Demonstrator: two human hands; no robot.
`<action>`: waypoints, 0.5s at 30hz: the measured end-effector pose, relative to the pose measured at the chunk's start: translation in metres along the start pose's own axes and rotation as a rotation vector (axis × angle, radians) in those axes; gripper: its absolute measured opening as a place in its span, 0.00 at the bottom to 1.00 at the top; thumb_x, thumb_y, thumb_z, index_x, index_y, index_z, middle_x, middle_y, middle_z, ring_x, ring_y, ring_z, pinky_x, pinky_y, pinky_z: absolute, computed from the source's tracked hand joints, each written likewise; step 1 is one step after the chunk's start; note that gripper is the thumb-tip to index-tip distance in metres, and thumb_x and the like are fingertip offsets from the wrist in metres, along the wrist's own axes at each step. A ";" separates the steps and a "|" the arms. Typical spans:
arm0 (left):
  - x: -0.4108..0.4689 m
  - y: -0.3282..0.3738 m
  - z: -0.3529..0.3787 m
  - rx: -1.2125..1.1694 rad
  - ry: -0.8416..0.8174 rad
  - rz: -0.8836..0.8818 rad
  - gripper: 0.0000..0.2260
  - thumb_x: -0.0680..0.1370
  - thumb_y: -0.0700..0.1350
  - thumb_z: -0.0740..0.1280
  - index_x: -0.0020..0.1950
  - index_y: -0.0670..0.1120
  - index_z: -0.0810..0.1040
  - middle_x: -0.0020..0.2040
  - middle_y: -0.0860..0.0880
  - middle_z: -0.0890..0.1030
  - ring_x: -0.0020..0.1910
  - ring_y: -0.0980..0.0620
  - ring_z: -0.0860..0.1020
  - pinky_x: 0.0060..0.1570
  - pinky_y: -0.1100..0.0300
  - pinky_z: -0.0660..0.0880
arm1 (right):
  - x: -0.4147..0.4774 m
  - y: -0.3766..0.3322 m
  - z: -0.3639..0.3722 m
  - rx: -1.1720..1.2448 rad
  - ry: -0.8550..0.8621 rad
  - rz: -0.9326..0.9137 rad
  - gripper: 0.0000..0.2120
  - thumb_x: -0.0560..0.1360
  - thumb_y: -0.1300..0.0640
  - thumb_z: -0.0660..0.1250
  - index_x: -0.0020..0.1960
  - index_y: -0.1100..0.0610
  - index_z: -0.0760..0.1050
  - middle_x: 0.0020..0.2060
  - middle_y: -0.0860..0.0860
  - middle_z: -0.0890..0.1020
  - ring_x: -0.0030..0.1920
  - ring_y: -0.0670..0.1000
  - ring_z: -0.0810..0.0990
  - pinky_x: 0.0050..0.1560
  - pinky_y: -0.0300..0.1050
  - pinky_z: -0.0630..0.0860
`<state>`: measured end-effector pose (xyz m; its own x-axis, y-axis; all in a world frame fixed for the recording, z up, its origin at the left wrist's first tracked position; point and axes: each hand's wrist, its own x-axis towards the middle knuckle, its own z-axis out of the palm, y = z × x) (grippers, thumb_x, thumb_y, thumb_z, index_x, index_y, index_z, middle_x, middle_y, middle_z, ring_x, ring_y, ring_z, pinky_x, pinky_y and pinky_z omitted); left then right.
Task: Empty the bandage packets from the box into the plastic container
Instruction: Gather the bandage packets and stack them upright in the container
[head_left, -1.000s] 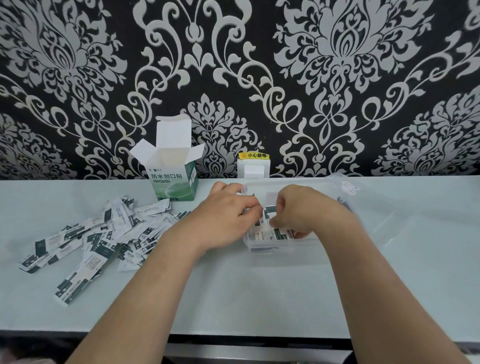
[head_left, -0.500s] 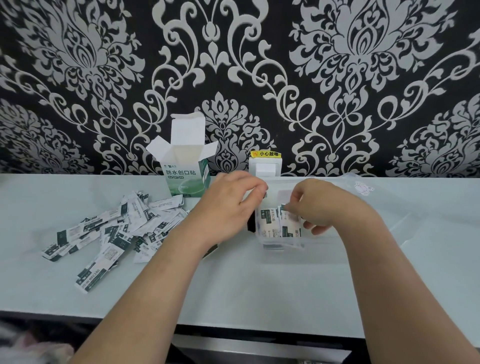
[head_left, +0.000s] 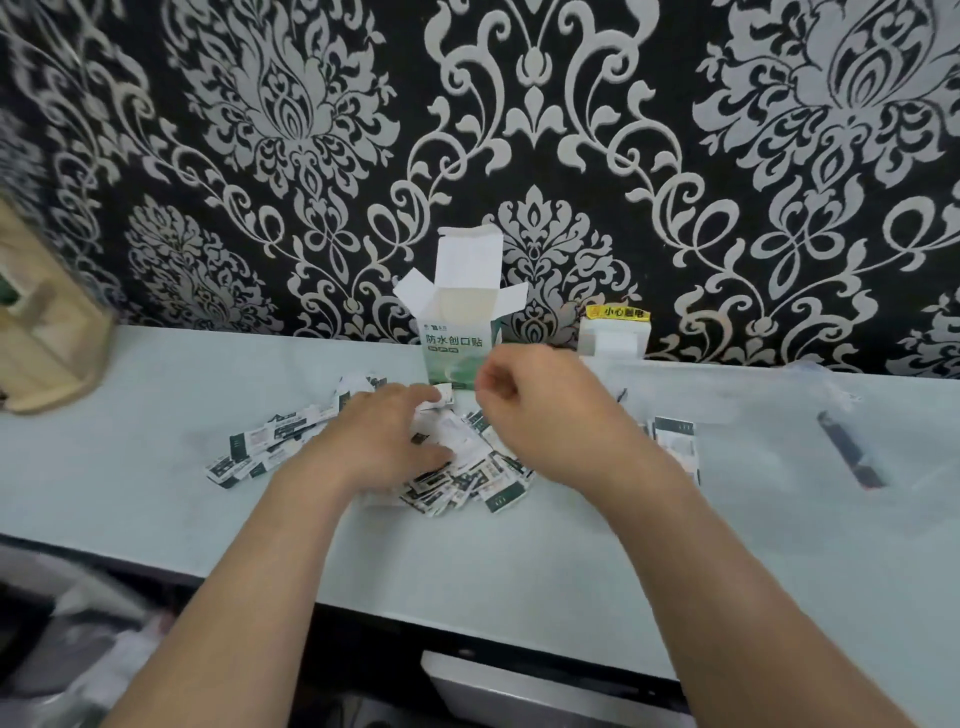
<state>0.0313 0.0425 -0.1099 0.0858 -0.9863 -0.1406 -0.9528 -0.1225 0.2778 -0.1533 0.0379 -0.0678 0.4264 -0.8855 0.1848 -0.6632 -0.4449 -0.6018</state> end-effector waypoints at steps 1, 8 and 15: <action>-0.001 -0.004 0.004 0.023 -0.077 0.001 0.34 0.71 0.61 0.70 0.74 0.57 0.62 0.72 0.52 0.67 0.71 0.47 0.63 0.68 0.48 0.65 | 0.002 0.001 0.014 -0.068 -0.069 0.009 0.08 0.77 0.56 0.62 0.54 0.52 0.77 0.46 0.50 0.81 0.47 0.52 0.79 0.48 0.47 0.77; -0.008 -0.010 0.016 0.114 -0.043 0.085 0.33 0.72 0.65 0.65 0.74 0.56 0.61 0.68 0.52 0.69 0.68 0.48 0.65 0.65 0.49 0.67 | 0.018 0.008 0.060 -0.235 -0.253 0.114 0.21 0.74 0.58 0.67 0.66 0.54 0.70 0.60 0.57 0.74 0.59 0.59 0.75 0.58 0.51 0.74; -0.013 0.003 0.015 0.192 0.183 0.085 0.19 0.73 0.60 0.65 0.60 0.52 0.74 0.57 0.50 0.78 0.57 0.46 0.75 0.51 0.53 0.74 | 0.023 0.010 0.059 0.046 -0.115 0.223 0.16 0.71 0.66 0.65 0.54 0.51 0.78 0.52 0.52 0.79 0.51 0.54 0.79 0.50 0.46 0.77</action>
<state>0.0225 0.0563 -0.1218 0.0382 -0.9978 0.0548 -0.9950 -0.0330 0.0938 -0.1142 0.0210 -0.1156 0.3413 -0.9389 -0.0446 -0.7211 -0.2312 -0.6531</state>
